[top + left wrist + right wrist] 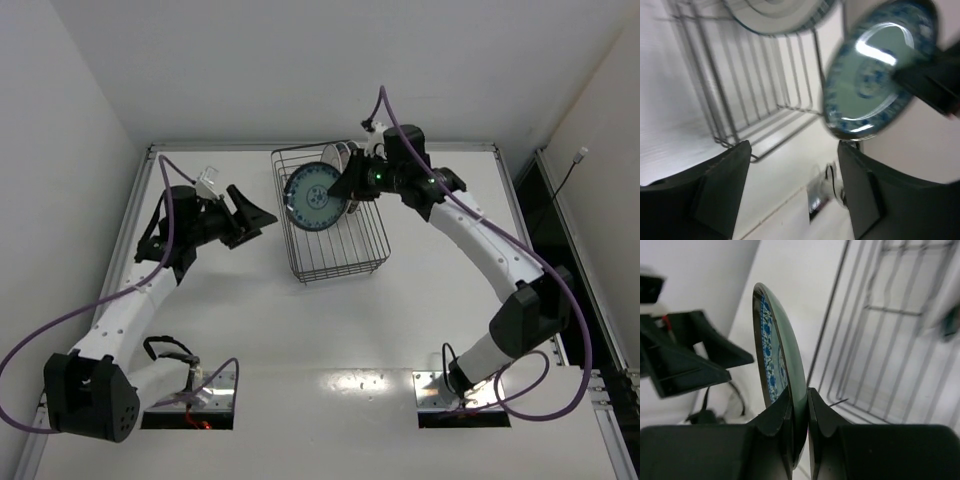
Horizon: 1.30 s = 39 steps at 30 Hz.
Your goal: Load the plates into the dish rack
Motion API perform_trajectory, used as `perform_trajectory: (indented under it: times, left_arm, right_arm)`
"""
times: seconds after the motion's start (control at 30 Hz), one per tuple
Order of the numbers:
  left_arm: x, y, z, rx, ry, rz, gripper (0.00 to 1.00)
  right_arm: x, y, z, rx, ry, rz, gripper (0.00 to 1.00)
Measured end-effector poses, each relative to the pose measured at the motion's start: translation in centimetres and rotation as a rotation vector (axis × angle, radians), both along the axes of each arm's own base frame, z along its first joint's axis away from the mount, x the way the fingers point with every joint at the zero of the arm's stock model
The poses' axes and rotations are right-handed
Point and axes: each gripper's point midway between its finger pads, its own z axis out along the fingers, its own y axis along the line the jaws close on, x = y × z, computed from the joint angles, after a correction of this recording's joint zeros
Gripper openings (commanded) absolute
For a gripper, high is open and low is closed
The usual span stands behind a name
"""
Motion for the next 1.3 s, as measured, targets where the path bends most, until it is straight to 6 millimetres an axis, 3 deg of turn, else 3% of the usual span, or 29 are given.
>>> perform_trajectory:
  times: [0.13,0.2,0.3,0.37,0.43,0.57,0.7,1.3]
  left_arm:
    - [1.8,3.3,0.0,0.171,0.023,0.166,0.71]
    - [2.0,5.1,-1.1,0.243,0.056,0.224,0.71]
    - [1.5,7.0,-3.6,0.326,0.143,0.266,0.71]
    - [0.9,7.9,-5.1,0.372,0.202,0.274,0.71]
    - [0.4,8.4,-6.0,0.406,0.236,0.275,0.73]
    - [0.0,9.2,-6.4,0.440,0.255,0.280,0.73]
    - [0.1,10.4,-6.5,0.453,0.259,0.305,0.73]
    - [-0.3,12.0,-7.5,0.475,0.305,0.311,0.73]
  right_arm:
    - [3.2,-1.9,4.3,-0.136,-0.138,-0.184,0.00]
    - [4.8,-2.5,6.4,-0.198,-0.212,-0.257,0.00]
    - [7.4,-2.9,7.6,-0.301,-0.285,-0.347,0.00]
    - [9.3,-3.0,6.5,-0.390,-0.302,-0.393,0.00]
    - [11.1,-3.0,4.1,-0.485,-0.292,-0.420,0.00]
    - [14.0,-3.1,-1.9,-0.667,-0.247,-0.434,0.00]
    - [15.3,-3.4,-5.8,-0.778,-0.216,-0.424,0.00]
    - [17.7,-2.5,-5.2,-0.826,-0.316,-0.487,0.00]
